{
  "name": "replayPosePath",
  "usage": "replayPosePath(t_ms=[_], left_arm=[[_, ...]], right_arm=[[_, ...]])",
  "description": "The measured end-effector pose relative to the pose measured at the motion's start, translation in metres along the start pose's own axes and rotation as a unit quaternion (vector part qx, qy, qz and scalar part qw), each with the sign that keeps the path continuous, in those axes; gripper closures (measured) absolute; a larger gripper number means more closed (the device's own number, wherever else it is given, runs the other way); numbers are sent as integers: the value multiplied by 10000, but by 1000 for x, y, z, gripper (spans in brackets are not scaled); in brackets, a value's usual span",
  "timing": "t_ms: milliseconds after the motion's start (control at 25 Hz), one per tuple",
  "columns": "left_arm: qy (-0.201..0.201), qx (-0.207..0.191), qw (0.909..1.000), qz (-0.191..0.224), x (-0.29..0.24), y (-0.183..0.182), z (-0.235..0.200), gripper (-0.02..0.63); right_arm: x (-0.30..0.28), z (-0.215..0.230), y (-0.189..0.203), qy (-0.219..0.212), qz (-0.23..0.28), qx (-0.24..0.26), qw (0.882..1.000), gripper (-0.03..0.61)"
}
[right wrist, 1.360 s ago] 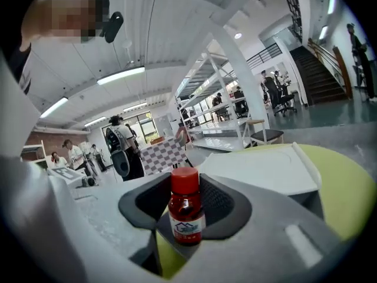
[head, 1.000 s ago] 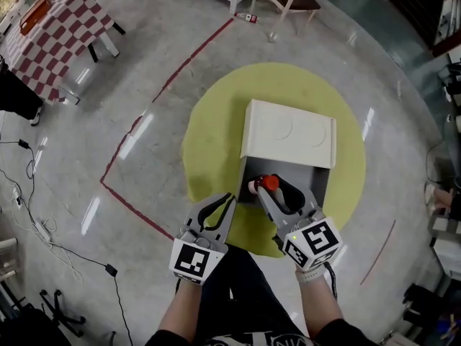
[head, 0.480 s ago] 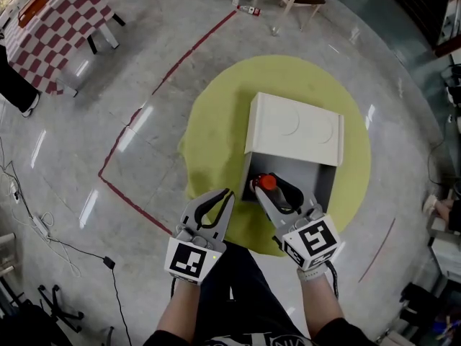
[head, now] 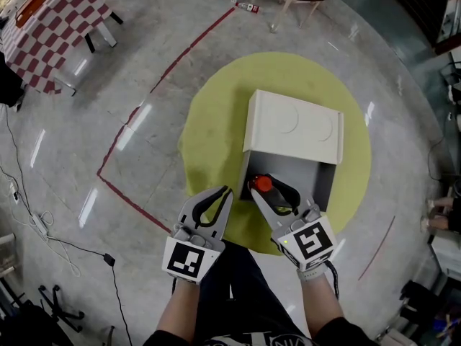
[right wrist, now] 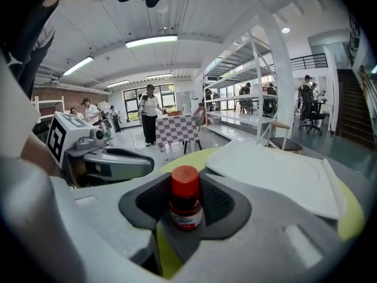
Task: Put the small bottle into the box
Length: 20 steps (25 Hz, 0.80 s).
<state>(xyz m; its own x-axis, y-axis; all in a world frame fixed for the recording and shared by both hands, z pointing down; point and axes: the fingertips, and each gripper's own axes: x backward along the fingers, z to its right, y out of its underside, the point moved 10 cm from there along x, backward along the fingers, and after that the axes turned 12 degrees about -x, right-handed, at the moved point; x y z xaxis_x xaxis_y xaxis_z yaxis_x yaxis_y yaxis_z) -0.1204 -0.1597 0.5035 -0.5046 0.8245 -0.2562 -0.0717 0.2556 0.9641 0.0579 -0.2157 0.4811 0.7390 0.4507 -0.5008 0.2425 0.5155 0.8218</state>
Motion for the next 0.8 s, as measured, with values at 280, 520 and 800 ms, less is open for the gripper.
replayPosePath(t_ms=[280,520,800], left_arm=[[-20,-11,10000,-11,1,-3,2,584],[-46,13,10000,-28,5,-3,7,584],[-5,27,10000,-39,7,-3,14,584]], right_arm=[[2,-5,2,3,6,142,9999,433],[7,-10,5,-94,82,109,9999,433],[14,-8,7,-108,327,-143,9993,420]])
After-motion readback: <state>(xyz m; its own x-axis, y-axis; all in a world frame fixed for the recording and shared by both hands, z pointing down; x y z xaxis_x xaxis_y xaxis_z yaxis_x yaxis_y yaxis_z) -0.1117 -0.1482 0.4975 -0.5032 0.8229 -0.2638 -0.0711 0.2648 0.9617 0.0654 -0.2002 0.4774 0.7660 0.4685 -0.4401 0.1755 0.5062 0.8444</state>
